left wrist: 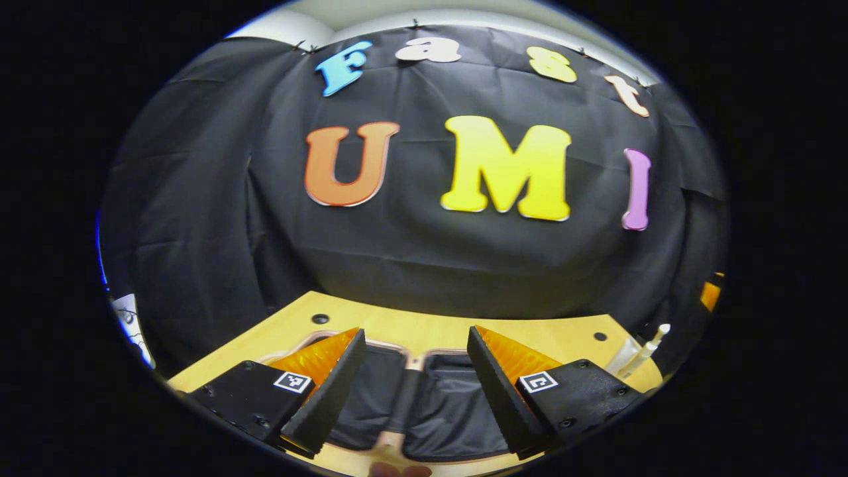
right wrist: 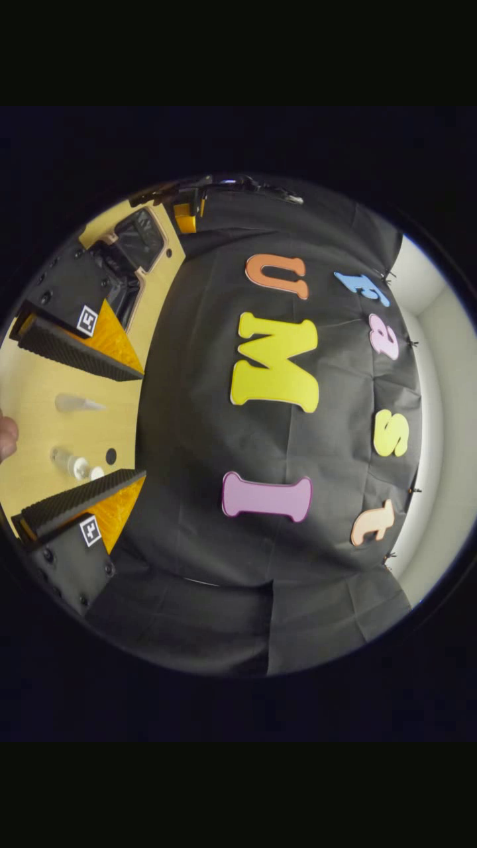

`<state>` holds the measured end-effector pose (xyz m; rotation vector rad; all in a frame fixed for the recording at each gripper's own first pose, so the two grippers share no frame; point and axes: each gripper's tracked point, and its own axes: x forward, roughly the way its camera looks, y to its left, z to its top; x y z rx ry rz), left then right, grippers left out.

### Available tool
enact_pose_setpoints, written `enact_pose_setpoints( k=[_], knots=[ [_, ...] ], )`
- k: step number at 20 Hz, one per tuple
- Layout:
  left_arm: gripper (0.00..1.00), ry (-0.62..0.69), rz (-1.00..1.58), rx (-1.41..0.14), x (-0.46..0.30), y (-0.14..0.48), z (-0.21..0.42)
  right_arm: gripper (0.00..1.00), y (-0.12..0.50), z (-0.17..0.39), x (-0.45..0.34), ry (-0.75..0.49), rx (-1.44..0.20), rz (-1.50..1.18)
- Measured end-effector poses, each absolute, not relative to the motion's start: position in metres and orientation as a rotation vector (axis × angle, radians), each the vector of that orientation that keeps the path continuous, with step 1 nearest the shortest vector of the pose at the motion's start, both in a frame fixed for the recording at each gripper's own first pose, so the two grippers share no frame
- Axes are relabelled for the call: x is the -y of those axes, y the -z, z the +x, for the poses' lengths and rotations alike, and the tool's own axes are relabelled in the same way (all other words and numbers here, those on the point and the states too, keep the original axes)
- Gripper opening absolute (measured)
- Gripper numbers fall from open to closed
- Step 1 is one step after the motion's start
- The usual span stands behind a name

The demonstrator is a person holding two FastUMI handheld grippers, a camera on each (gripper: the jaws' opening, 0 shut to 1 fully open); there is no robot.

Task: First open the suitcase, pack the skin care products into it, and then close the suitcase.

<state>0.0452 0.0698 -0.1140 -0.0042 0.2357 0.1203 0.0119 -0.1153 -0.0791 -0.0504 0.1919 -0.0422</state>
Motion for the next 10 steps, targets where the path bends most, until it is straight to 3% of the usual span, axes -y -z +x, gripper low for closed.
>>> enact_pose_setpoints(
  k=[2,10],
  knots=[
    [0.98,-0.087,0.0,-0.24,-0.02,0.123,0.043,0.79,0.088,0.008,0.14,0.049,-0.198,-0.059],
    [0.98,0.247,0.067,-0.356,0.177,0.195,0.027,0.79,0.12,-0.014,0.221,0.092,-0.268,-0.082]
  ],
)
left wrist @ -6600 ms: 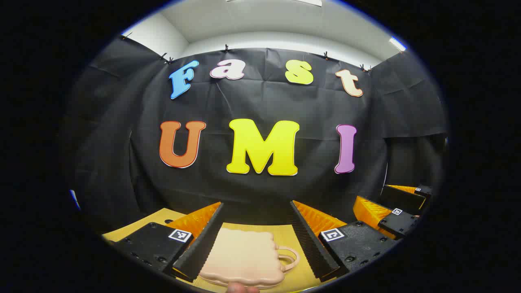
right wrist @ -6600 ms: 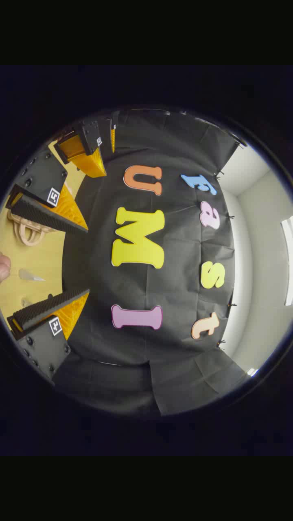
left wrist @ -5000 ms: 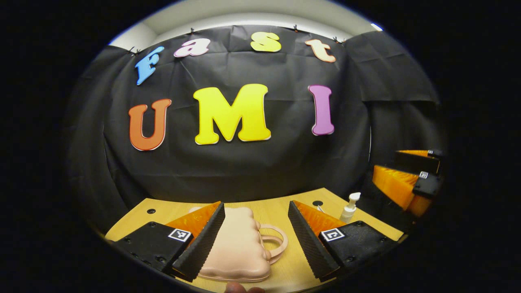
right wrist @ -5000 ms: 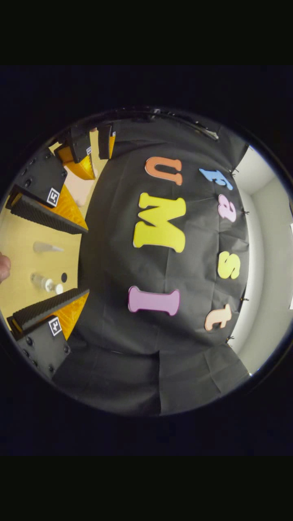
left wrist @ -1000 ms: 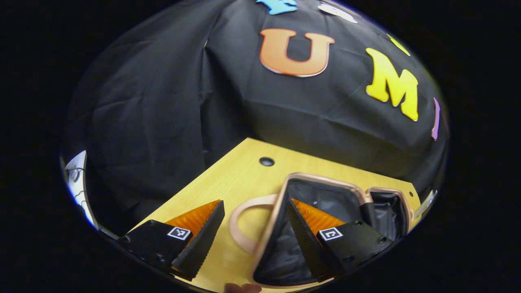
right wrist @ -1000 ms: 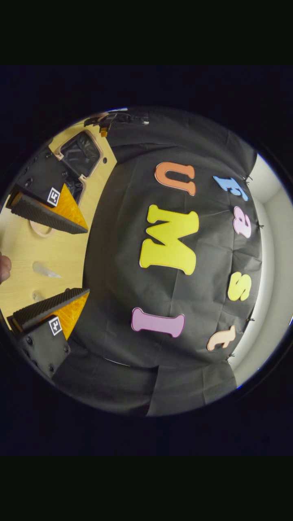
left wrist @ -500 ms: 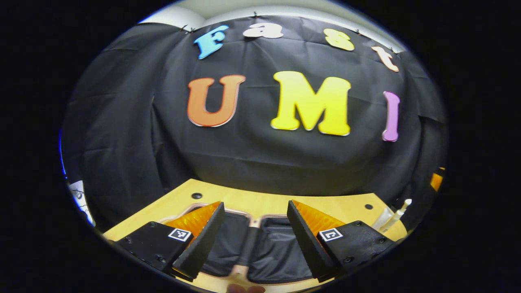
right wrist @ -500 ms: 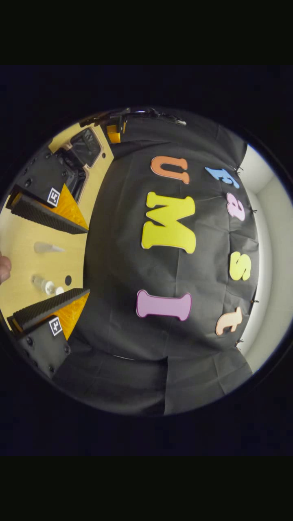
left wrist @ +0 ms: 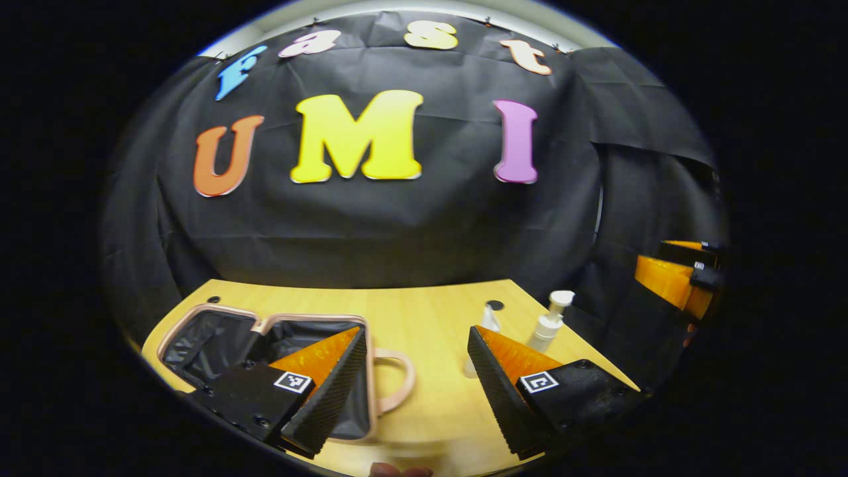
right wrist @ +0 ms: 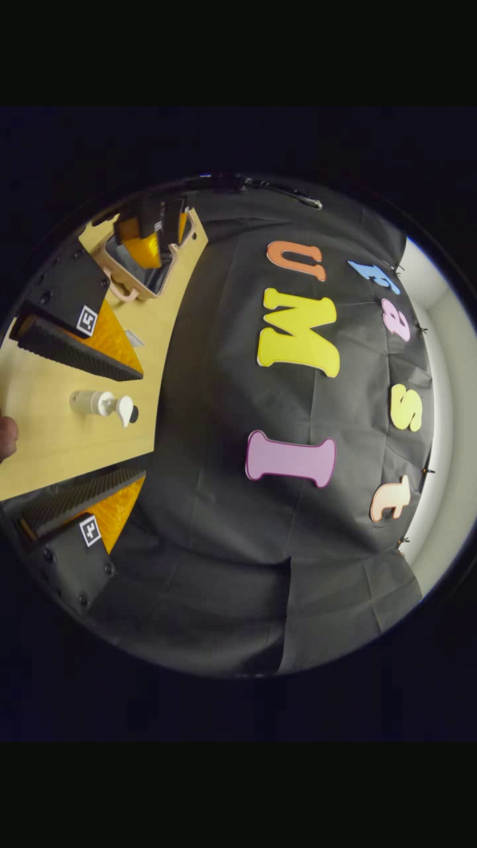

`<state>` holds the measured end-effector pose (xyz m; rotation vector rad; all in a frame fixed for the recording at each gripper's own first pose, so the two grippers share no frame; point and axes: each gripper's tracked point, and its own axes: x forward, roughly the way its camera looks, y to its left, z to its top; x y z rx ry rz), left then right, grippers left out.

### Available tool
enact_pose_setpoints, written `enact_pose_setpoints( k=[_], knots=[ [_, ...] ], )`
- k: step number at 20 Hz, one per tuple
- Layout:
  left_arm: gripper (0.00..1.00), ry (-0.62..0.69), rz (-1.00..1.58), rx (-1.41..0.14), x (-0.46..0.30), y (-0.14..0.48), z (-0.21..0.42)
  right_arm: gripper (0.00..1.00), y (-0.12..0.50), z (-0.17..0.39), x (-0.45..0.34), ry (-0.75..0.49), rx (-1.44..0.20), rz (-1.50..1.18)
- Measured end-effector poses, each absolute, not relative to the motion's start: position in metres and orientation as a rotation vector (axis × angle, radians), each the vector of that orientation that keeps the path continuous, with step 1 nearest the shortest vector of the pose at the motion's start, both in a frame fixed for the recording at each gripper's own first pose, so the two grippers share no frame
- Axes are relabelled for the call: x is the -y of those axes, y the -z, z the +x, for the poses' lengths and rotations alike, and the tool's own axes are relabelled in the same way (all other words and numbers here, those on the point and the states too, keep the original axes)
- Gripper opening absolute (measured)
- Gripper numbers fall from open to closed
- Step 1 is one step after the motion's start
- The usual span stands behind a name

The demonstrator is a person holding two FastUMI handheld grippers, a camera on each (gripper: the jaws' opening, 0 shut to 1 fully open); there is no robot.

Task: First open the suitcase, pack the skin care products into it, and then close the suitcase.

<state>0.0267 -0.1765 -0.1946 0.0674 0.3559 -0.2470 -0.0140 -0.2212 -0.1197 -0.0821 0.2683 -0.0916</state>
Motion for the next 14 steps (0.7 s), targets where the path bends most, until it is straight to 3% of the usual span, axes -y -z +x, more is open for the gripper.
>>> enact_pose_setpoints(
  k=[3,8,14],
  knots=[
    [0.99,0.355,0.116,-0.381,0.217,0.232,0.036,0.79,0.128,-0.025,0.245,0.123,-0.299,-0.087],
    [1.0,0.36,0.115,-0.477,0.246,0.308,0.073,0.79,0.147,-0.05,0.276,0.168,-0.375,-0.117],
    [1.0,0.336,0.114,-0.53,0.253,0.355,0.112,0.79,0.165,-0.06,0.302,0.21,-0.441,-0.134]
  ],
)
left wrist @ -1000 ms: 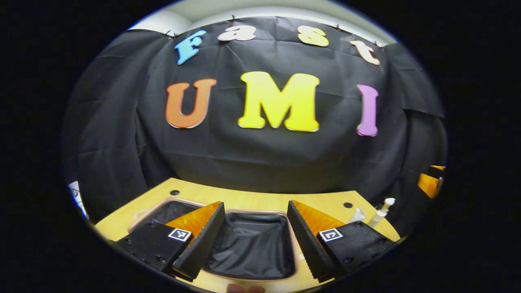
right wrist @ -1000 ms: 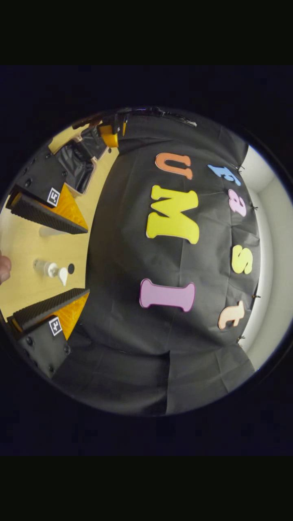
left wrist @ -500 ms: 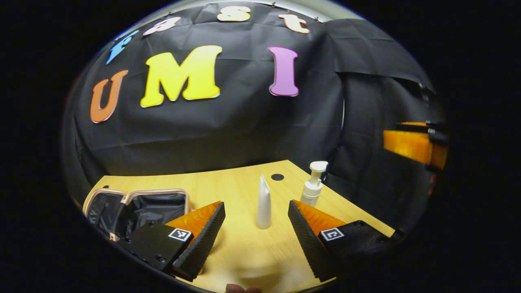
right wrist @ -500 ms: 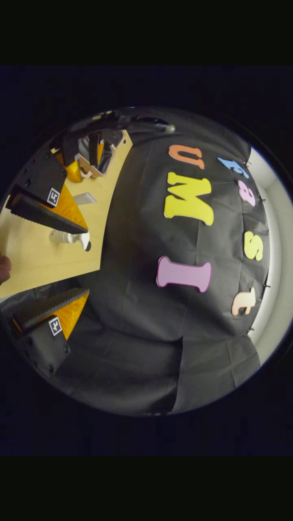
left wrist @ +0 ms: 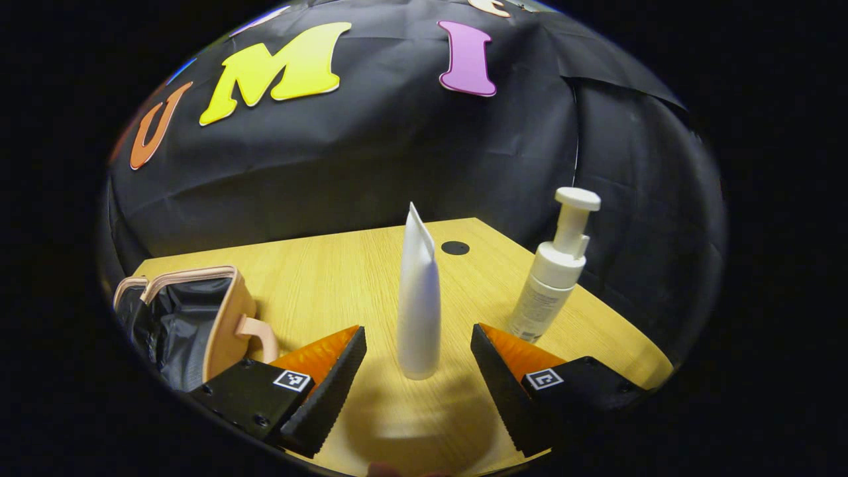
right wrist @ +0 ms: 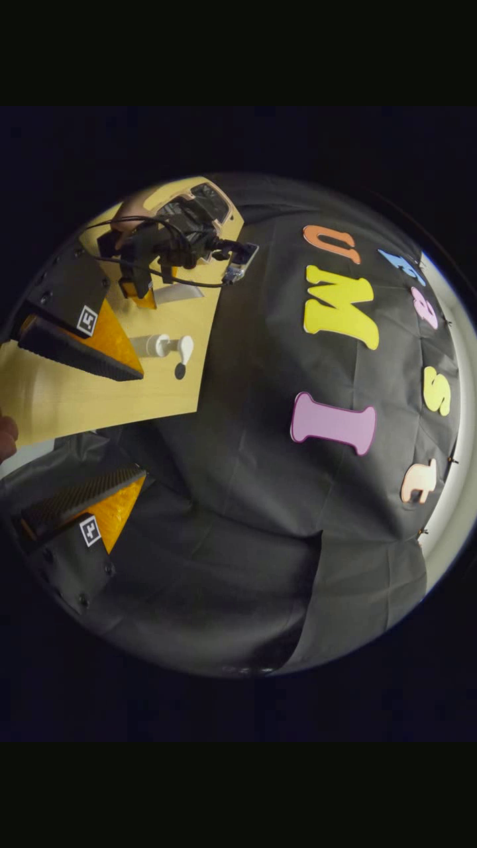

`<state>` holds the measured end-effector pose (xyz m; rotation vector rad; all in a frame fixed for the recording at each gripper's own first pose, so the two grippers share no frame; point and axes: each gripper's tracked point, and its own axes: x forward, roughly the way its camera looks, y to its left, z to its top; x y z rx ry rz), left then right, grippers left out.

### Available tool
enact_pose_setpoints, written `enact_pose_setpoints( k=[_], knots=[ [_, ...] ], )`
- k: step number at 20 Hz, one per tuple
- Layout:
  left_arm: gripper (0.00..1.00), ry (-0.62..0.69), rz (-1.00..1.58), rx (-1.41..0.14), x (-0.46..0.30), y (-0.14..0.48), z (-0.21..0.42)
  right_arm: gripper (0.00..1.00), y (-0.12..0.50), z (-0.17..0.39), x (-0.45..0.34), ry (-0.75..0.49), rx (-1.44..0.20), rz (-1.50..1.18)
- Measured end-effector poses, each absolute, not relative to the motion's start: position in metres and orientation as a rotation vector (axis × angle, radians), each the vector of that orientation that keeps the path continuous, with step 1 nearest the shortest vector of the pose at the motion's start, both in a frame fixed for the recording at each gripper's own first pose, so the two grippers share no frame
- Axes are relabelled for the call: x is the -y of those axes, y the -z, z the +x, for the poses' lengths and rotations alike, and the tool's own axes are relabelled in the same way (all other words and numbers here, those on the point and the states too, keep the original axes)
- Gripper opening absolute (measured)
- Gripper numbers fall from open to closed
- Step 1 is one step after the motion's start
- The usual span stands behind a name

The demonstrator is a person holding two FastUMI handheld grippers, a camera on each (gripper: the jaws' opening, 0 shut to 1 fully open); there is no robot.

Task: First open the suitcase, pack the skin care products into it, and then close the suitcase.

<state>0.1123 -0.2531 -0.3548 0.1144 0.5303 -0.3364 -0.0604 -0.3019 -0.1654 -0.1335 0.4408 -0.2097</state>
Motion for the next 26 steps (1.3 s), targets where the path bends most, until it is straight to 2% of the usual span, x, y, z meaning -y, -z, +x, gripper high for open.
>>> enact_pose_setpoints(
  k=[4,5,7,8,10,11,15,19,22,26],
  knots=[
    [0.99,0.331,0.109,-0.569,0.255,0.371,0.128,0.8,0.188,-0.051,0.307,0.212,-0.473,-0.128],
    [0.86,0.329,0.113,-0.573,0.254,0.372,0.131,0.8,0.191,-0.048,0.306,0.208,-0.478,-0.121],
    [0.76,0.342,0.122,-0.591,0.256,0.378,0.132,0.79,0.197,-0.043,0.304,0.196,-0.484,-0.118],
    [0.64,0.357,0.12,-0.597,0.259,0.381,0.133,0.79,0.201,-0.039,0.301,0.187,-0.485,-0.119],
    [0.57,0.371,0.142,-0.597,0.259,0.38,0.135,0.78,0.21,-0.034,0.297,0.166,-0.491,-0.116],
    [0.47,0.38,0.135,-0.601,0.259,0.379,0.134,0.78,0.216,-0.032,0.293,0.15,-0.496,-0.109],
    [0.42,0.41,0.093,-0.537,0.259,0.333,0.125,0.78,0.246,-0.017,0.269,0.061,-0.521,-0.064],
    [0.41,0.411,0.047,-0.504,0.237,0.264,0.082,0.79,0.286,0.01,0.242,0.008,-0.563,0.053],
    [0.41,0.359,0.026,-0.522,0.202,0.231,0.048,0.79,0.313,0.042,0.209,-0.061,-0.588,0.112],
    [0.41,0.211,-0.013,-0.543,0.14,0.202,0.015,0.8,0.344,0.083,0.186,-0.109,-0.597,0.105]
  ],
)
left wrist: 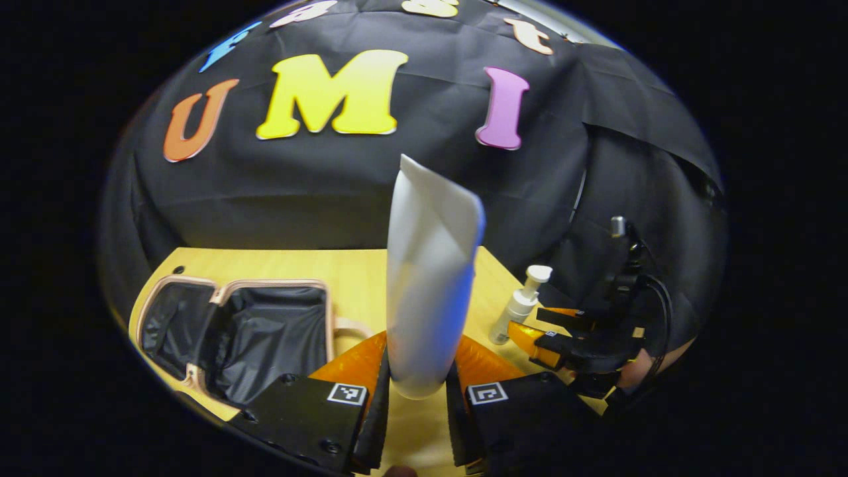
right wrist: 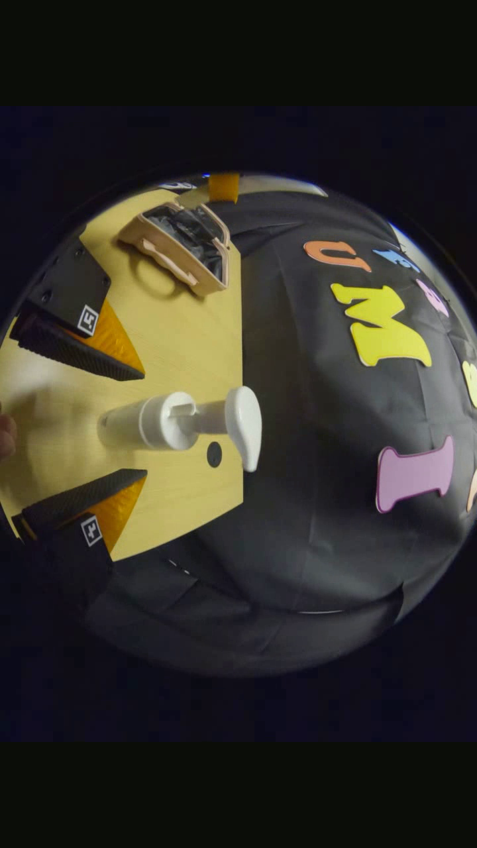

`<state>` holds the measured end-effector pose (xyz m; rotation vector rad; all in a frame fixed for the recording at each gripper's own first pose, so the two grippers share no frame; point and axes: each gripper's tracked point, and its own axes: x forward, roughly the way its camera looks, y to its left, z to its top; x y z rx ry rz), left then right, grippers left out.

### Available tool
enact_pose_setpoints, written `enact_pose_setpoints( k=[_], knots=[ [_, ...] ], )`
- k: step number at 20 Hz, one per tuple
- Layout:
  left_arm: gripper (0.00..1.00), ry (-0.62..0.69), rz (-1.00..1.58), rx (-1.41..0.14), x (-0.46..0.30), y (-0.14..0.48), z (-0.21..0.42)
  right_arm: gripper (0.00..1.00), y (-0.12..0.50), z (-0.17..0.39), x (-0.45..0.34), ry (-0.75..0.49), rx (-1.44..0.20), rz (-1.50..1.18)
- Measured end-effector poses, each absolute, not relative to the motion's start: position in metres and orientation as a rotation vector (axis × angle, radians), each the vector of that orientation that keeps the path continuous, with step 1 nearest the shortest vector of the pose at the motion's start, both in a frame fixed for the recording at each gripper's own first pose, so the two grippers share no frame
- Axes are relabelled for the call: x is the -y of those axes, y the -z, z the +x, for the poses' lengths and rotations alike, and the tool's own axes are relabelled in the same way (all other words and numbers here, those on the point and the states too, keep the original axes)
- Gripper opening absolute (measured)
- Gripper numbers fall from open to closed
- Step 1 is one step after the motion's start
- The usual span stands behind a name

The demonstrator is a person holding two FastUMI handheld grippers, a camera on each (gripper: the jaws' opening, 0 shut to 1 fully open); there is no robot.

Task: First open the suitcase, pack the skin care products into it, and then close the suitcase.

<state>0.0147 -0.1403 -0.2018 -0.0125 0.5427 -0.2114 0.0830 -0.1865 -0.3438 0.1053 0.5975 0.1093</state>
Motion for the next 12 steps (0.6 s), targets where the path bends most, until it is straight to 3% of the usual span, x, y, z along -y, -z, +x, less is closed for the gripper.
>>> enact_pose_setpoints(
  k=[7,9,10,11,12],
  knots=[
    [0.41,-0.017,-0.083,-0.574,0.044,0.188,-0.021,0.79,0.378,0.114,0.18,-0.102,-0.627,0.068],
    [0.41,-0.052,-0.116,-0.579,0.024,0.186,-0.03,0.66,0.379,0.12,0.183,-0.084,-0.624,0.055],
    [0.48,-0.059,-0.124,-0.581,0.017,0.185,-0.03,0.6,0.379,0.123,0.184,-0.074,-0.621,0.048],
    [0.48,-0.061,-0.124,-0.582,0.009,0.185,-0.029,0.6,0.375,0.124,0.186,-0.061,-0.617,0.039],
    [0.41,-0.054,-0.124,-0.582,0.004,0.184,-0.027,0.55,0.379,0.126,0.186,-0.052,-0.63,0.039]
  ],
)
